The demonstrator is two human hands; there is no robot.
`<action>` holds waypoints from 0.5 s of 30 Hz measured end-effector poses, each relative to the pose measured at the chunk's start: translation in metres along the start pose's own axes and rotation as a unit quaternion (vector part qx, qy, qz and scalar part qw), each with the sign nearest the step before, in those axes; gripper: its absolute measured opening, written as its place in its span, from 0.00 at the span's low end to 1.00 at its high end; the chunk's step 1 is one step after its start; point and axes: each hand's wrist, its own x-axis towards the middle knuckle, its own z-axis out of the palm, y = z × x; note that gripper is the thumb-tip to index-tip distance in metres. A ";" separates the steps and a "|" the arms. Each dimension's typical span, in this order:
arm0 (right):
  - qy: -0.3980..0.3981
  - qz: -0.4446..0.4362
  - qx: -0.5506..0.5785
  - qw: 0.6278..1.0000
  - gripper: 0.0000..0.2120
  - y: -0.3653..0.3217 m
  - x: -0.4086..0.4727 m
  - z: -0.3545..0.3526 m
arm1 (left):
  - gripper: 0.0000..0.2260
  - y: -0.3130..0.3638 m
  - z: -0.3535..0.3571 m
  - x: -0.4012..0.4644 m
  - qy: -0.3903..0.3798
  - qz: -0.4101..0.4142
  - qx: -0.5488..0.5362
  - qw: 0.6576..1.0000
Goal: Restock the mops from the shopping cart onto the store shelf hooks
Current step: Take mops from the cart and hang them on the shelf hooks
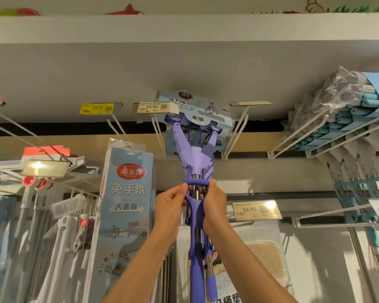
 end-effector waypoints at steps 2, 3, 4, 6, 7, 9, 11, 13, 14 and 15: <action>0.014 -0.022 -0.013 1.000 0.21 0.004 0.005 0.005 | 0.14 -0.008 0.000 0.009 0.004 -0.004 0.020 1.000; 0.022 -0.037 -0.020 0.999 0.22 0.007 0.008 0.007 | 0.14 -0.011 -0.001 0.012 0.005 -0.005 0.032 0.999; 0.030 -0.053 -0.027 0.998 0.22 0.010 0.010 0.010 | 0.14 -0.014 -0.002 0.017 0.003 -0.003 0.044 0.999; 0.039 -0.080 -0.041 0.995 0.21 0.015 0.015 0.012 | 0.11 -0.018 -0.003 0.023 -0.003 0.011 0.056 0.998; 0.044 -0.092 -0.048 0.994 0.21 0.018 0.019 0.014 | 0.10 -0.019 -0.003 0.025 -0.007 0.020 0.058 0.998; 0.055 -0.110 -0.059 0.991 0.21 0.024 0.029 0.016 | 0.15 -0.024 -0.003 0.030 -0.009 0.046 0.078 0.996; 0.059 -0.130 -0.066 0.988 0.22 0.027 0.038 0.017 | 0.18 -0.030 -0.003 0.036 0.000 0.076 0.106 0.991; 0.054 -0.151 -0.072 0.984 0.20 0.029 0.045 0.019 | 0.19 -0.036 -0.002 0.042 0.000 0.101 0.120 0.988; 0.048 -0.164 -0.075 0.982 0.19 0.029 0.046 0.019 | 0.19 -0.039 -0.002 0.044 -0.005 0.104 0.126 0.987; 0.040 -0.177 -0.079 0.980 0.18 0.029 0.048 0.019 | 0.19 -0.040 -0.002 0.046 -0.009 0.107 0.129 0.986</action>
